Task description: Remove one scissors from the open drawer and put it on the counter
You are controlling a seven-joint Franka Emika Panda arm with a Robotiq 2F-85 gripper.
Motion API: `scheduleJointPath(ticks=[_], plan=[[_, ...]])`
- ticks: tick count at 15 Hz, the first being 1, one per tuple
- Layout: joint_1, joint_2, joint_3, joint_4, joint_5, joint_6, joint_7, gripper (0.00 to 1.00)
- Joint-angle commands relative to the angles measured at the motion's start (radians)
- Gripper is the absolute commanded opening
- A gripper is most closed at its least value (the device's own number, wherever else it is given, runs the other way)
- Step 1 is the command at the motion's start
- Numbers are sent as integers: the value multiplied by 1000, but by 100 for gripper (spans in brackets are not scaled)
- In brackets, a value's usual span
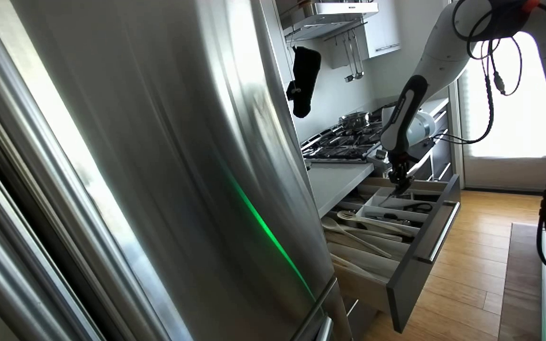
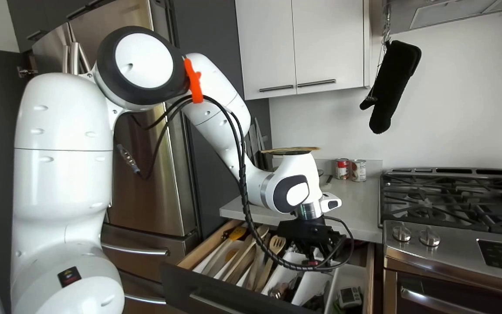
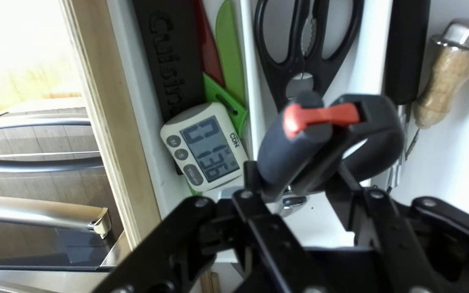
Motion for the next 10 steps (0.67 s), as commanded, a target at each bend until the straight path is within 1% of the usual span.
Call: scheduleJointPath(ticks=[1, 10], plan=[[-28, -62, 20, -28, 66, -34, -66, 20], [-29, -126, 6, -32, 157, -68, -135, 20]])
